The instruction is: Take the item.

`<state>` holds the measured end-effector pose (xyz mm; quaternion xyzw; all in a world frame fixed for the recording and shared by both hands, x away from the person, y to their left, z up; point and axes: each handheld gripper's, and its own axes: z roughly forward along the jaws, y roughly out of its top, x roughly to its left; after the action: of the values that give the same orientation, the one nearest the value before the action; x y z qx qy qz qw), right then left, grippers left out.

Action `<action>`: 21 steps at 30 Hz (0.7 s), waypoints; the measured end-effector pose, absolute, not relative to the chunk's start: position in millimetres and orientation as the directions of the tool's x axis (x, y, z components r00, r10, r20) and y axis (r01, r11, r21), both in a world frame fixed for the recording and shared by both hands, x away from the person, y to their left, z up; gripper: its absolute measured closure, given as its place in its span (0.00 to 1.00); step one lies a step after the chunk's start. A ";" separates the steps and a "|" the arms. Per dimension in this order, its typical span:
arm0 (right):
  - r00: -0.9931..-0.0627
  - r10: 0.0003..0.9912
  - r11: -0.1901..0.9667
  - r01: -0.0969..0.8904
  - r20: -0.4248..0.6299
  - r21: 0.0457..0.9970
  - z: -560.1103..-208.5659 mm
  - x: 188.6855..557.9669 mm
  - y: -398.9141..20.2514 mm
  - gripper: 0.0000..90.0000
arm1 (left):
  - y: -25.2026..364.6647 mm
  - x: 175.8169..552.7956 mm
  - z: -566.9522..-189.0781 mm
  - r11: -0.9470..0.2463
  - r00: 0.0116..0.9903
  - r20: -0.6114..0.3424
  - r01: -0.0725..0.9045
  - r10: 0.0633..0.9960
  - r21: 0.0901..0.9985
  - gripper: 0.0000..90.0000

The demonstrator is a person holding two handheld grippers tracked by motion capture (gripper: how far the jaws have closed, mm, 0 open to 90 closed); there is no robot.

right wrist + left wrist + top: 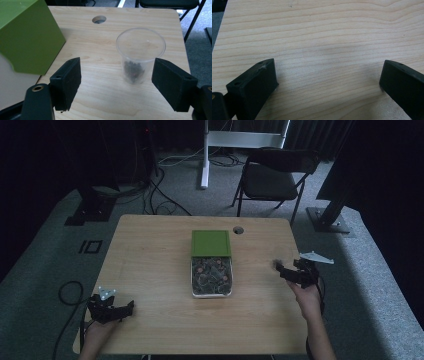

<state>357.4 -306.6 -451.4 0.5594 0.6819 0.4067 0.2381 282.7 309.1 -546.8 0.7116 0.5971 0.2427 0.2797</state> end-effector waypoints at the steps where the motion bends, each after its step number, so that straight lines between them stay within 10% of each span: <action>1: -0.260 0.956 0.042 0.569 0.132 0.822 -453.0 356.3 -307.0 0.25 | 309.1 282.7 -546.8 -0.131 0.169 0.011 0.714 0.985 0.688 0.02; 21: -0.286 0.940 0.019 0.585 0.185 0.811 -489.5 334.9 -314.0 0.15 | 309.1 282.7 -546.8 -0.131 0.169 0.011 0.714 0.986 0.688 0.02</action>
<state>334.9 -314.0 -489.5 0.5590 0.6820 0.4219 0.2105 282.7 309.1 -546.8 0.7116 0.5971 0.2428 0.2797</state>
